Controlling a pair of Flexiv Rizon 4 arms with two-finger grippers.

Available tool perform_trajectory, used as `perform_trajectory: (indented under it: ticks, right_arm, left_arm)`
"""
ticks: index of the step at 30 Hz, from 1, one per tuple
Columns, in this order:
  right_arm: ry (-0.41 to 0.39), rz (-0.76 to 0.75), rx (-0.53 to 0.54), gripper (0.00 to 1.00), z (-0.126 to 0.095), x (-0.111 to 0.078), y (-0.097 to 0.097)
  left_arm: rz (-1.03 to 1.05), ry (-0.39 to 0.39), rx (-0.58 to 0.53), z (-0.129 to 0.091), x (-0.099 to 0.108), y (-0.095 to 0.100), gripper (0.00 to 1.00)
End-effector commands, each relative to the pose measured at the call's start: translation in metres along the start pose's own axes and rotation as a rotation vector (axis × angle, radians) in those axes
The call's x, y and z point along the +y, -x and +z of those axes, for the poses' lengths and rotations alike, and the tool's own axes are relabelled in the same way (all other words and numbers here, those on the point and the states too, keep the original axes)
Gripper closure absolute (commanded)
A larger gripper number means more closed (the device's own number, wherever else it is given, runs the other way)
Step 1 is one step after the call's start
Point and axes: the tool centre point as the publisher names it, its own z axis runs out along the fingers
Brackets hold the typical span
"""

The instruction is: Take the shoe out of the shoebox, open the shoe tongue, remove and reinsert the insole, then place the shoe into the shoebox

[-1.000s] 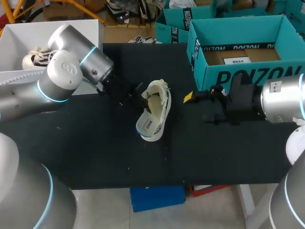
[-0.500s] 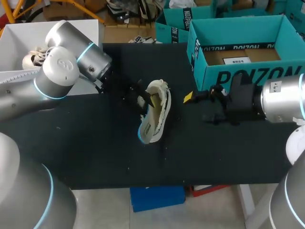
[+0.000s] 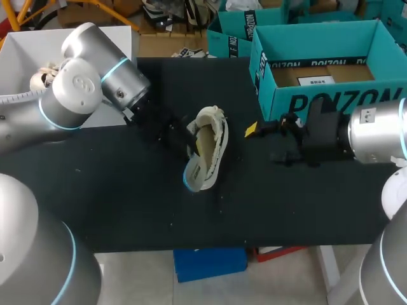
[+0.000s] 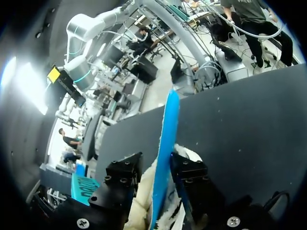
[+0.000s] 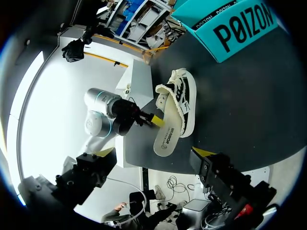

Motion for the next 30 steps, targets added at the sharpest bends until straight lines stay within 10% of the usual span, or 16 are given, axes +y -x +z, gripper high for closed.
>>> perform_trajectory:
  ticks: [1, 6, 30]
  right_arm:
    - [0.0, 0.0, 0.0, 0.0, 0.0, 0.0, 0.0]
    - [0.0, 0.0, 0.0, 0.0, 0.0, 0.0, 0.0]
    - [0.0, 0.0, 0.0, 0.0, 0.0, 0.0, 0.0]
  left_arm:
    - [-0.006, -0.011, 0.033, -0.002, -0.003, -0.001, 0.76]
    - [-0.003, -0.035, 0.06, 0.002, -0.004, -0.003, 1.0]
    - [0.055, -0.003, -0.036, 0.001, 0.016, 0.002, 1.0]
